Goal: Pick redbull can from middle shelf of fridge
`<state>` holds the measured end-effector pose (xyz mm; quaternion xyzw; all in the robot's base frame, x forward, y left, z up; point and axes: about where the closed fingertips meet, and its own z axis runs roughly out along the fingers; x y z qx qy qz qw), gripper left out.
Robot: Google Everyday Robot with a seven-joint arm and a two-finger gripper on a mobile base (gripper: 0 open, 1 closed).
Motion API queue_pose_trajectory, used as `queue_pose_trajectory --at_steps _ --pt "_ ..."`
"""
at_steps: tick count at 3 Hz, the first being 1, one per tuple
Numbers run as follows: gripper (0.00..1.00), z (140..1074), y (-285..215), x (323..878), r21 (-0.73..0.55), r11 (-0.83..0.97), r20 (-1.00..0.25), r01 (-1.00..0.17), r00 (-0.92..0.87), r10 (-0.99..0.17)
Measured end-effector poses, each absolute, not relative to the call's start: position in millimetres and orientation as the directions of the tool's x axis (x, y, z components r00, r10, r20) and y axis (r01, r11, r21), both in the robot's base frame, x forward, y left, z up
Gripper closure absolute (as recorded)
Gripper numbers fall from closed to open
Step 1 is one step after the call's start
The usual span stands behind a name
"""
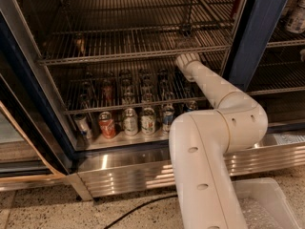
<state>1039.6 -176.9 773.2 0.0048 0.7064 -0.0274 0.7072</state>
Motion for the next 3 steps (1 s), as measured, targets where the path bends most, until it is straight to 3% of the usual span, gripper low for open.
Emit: queue_pose_trajectory --at_steps 3 --pt "1.00 788 -173 1011 0.019 1.000 -1.000 0.021 -0.016 0.020"
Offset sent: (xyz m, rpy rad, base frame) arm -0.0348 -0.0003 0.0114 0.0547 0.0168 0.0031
